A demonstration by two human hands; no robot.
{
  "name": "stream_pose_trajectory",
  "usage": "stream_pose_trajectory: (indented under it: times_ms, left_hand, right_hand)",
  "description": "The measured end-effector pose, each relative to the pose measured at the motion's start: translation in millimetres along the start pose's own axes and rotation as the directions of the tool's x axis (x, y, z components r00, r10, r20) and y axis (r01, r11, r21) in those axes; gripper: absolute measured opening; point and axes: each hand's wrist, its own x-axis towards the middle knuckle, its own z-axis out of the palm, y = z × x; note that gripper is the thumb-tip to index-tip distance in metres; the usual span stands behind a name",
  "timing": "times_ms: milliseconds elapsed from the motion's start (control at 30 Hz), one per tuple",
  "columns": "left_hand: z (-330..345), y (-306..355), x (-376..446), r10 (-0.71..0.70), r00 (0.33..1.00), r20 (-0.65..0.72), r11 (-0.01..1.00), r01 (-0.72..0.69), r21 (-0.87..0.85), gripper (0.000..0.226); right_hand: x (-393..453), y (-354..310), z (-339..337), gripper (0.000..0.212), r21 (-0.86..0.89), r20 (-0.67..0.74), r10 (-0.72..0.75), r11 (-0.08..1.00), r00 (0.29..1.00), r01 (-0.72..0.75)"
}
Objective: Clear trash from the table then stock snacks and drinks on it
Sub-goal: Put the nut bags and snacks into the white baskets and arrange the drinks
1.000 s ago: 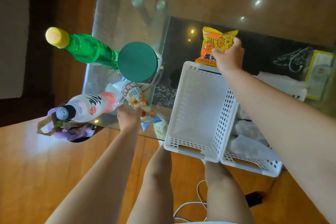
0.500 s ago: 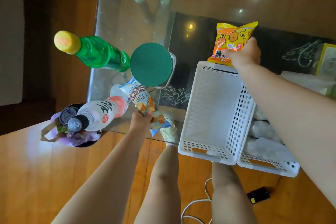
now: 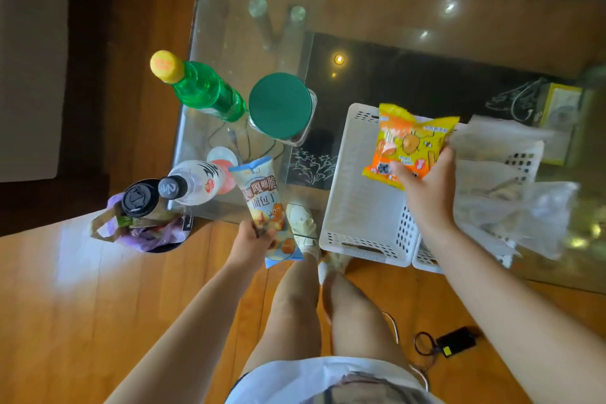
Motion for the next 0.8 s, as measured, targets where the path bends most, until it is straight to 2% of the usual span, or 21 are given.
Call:
stream_pose_trajectory:
  times_ms: [133, 200, 267, 400, 533, 633, 800]
  left_hand:
    - [21, -6, -24, 0.059, 0.989, 0.137, 0.997, -0.065, 0.046, 0.015]
    - [38, -3, -35, 0.087, 0.972, 0.22, 0.992, -0.105, 0.072, 0.019]
    - [56, 4, -43, 0.133, 0.961, 0.242, 0.979, -0.166, 0.121, 0.014]
    - [91, 36, -43, 0.313, 0.944, 0.1, 0.867, -0.327, 0.376, 0.027]
    - [127, 68, -27, 0.377, 0.926, 0.018, 0.696, -0.295, 0.654, 0.029]
    - [146, 76, -12, 0.376, 0.927, -0.003, 0.634, -0.255, 0.73, 0.027]
    - [158, 75, 0, 0.392, 0.92, -0.007, 0.609, -0.253, 0.752, 0.025]
  right_hand:
    - [-34, 35, 1, 0.053, -0.028, 0.026, 0.122, 0.992, 0.992, -0.121]
    - [-44, 49, 1, 0.051, -0.055, 0.021, 0.161, 0.986, 0.987, -0.159]
    - [-50, 59, 1, 0.051, -0.105, 0.011, 0.179, 0.979, 0.984, -0.177]
    - [-50, 71, -1, 0.048, -0.125, 0.05, 0.174, 0.978, 0.984, -0.166]
    - [-42, 77, 2, 0.049, -0.105, 0.071, 0.108, 0.989, 0.992, -0.1]
    - [-34, 78, 8, 0.05, -0.109, 0.083, 0.074, 0.992, 0.994, -0.064]
    - [-23, 81, 16, 0.045, -0.127, 0.105, 0.072, 0.99, 0.992, -0.058]
